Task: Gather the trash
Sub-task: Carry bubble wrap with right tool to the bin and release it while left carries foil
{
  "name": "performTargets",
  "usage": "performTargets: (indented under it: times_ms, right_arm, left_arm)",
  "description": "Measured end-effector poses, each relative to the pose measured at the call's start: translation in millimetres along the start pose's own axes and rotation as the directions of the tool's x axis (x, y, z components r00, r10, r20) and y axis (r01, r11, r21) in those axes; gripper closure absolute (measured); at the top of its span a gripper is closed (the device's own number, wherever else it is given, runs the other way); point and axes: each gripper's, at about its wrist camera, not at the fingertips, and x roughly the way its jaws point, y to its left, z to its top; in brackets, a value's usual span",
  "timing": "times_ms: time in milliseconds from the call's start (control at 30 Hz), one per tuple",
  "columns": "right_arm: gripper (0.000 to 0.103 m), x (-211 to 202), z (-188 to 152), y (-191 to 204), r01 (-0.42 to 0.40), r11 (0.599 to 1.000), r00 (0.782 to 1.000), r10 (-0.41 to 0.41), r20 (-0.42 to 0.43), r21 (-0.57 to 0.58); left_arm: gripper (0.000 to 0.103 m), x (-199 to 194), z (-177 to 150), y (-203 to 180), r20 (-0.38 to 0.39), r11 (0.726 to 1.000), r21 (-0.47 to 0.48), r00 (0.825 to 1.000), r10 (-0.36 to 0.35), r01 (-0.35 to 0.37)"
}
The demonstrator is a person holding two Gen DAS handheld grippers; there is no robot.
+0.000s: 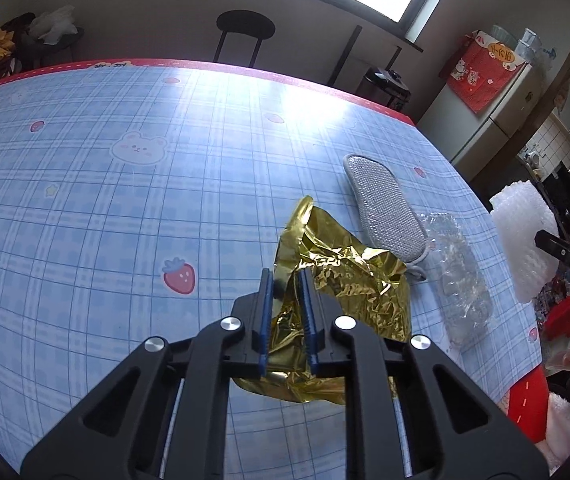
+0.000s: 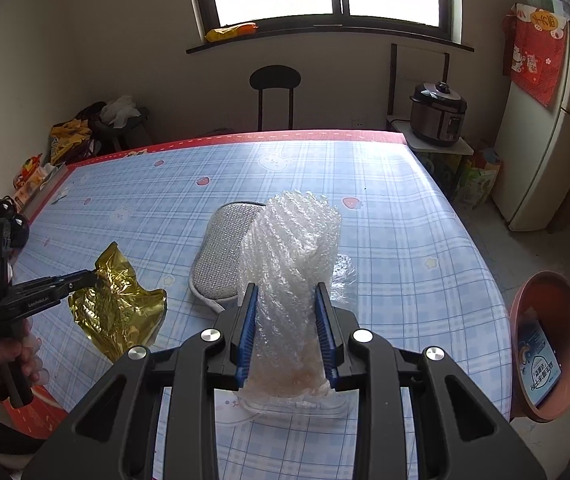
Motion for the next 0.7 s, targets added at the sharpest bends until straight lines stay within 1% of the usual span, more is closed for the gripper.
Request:
performTargets:
  times_ms: [233, 433, 533, 700]
  right_arm:
    - [0.074, -19.2, 2.7, -6.1, -0.022, 1.000, 0.998, 0.021, 0.054, 0.019]
    - [0.074, -45.0, 1.7, -24.6, -0.042, 0.998, 0.992, 0.036, 0.123, 0.053]
    - [0.074, -58.9, -1.9, -42.2, -0.050, 0.995, 0.987, 0.036, 0.158, 0.087]
    - [0.074, -80.6, -12.4, -84.1, -0.037, 0.987, 0.979, 0.004, 0.205, 0.158]
  left_arm:
    - [0.086, -52.0, 6.7, -11.8, 0.085, 1.000, -0.012, 0.996, 0.010, -0.009]
    - [0.086, -97.3, 24.6, -31.2, 0.180, 0.999, -0.019, 0.983, 0.039, -0.036]
    - [0.086, -116.7, 34.8, -51.9, 0.219, 0.999, -0.007, 0.975, 0.041, -0.040]
    - [0.086, -140.2, 49.5, -101.4, 0.269, 0.998, 0.057, 0.963, 0.025, -0.041]
